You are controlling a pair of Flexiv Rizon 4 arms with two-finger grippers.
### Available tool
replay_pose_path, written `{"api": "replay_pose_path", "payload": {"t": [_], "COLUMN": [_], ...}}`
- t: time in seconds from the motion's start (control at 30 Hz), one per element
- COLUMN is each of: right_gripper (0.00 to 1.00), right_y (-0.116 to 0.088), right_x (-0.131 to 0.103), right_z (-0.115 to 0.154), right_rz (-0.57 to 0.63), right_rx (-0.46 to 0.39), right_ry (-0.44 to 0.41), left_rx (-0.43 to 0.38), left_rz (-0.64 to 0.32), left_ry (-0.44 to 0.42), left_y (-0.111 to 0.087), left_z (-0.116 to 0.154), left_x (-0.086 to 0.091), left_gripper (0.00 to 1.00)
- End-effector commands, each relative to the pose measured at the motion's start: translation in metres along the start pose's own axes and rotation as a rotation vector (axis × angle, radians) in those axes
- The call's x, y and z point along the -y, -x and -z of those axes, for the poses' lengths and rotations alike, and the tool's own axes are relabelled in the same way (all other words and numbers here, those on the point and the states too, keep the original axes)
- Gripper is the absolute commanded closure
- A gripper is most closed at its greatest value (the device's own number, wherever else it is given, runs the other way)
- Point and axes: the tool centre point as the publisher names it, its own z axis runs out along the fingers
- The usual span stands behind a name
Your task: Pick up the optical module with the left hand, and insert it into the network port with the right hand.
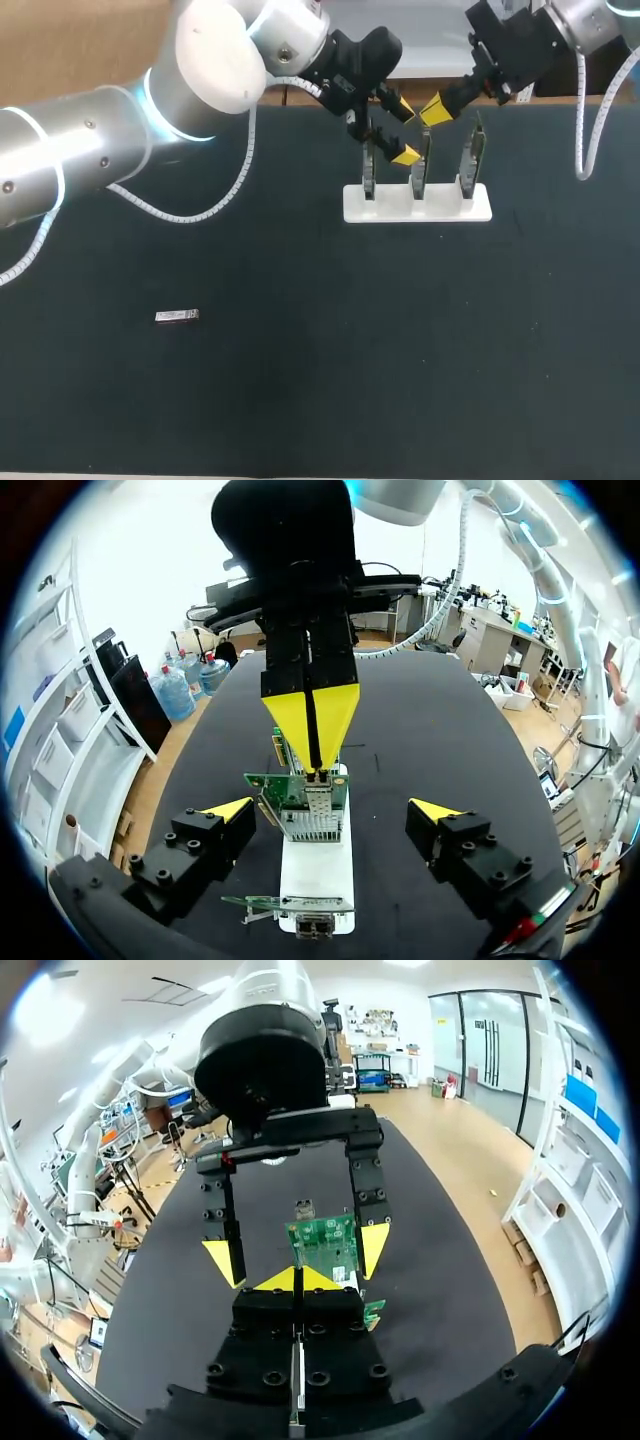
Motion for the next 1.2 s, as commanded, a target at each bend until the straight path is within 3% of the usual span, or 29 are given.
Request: {"api": "replay_pose_path", "payload": {"t": [0.03, 0.37, 0.67, 0.83, 1.2], "right_gripper": [1.00, 1.00, 1.00, 1.00, 1.00], "right_y": [-0.003, 0.002, 0.011, 0.004, -0.025], "right_x": [0.002, 0.002, 0.002, 0.003, 0.000], "right_z": [-0.006, 0.001, 0.026, 0.044, 0.082], "right_rz": [0.000, 0.000, 0.023, 0.044, 0.074], "right_rx": [-0.003, 0.014, 0.085, 0.117, 0.129], "right_ry": [0.003, -0.006, -0.023, 0.010, -0.008], "left_rx": [-0.006, -0.006, -0.006, -0.006, -0.006], "left_rz": [0.002, 0.002, 0.002, 0.002, 0.002], "left_ry": [-0.003, -0.003, -0.003, -0.003, -0.003], "left_y": [0.001, 0.001, 0.001, 0.001, 0.001], "left_z": [0.000, 0.000, 0.000, 0.000, 0.000], "left_x": [-0.002, -0.002, -0.002, -0.002, -0.002], "left_gripper": [0.00, 0.00, 0.00, 0.00, 0.00]}}
